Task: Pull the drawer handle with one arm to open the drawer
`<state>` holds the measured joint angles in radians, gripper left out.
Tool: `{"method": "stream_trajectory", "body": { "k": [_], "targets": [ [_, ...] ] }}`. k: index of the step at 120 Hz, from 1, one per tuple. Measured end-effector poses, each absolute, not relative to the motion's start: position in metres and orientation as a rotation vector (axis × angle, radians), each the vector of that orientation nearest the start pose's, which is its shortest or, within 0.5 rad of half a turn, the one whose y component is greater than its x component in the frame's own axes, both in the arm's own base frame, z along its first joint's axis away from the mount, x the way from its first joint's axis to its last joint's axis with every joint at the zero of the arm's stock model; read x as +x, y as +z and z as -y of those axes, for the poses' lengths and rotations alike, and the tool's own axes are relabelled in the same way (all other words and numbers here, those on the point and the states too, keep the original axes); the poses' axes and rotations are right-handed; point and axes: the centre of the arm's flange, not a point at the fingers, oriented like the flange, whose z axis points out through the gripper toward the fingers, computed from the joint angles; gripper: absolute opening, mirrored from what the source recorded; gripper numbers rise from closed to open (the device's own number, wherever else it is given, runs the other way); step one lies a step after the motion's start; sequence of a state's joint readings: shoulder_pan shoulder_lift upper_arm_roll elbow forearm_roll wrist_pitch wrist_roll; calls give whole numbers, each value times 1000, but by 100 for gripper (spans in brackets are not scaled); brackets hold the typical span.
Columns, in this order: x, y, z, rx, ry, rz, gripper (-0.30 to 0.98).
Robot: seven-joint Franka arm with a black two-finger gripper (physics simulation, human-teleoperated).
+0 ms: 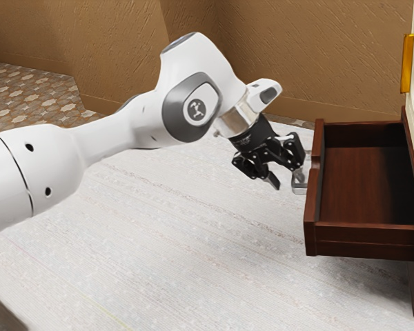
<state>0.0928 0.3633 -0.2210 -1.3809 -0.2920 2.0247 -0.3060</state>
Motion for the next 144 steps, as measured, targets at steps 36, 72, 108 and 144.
{"method": "stream_trajectory", "body": {
  "k": [36, 72, 108, 144],
  "targets": [
    [683, 546, 70, -3481, -346, 536, 32],
    [683, 546, 65, -3478, -337, 547, 32],
    [679, 555, 59, -3473, -362, 552, 41],
    [659, 606, 68, -3410, -393, 410, 60]
  ]
}}
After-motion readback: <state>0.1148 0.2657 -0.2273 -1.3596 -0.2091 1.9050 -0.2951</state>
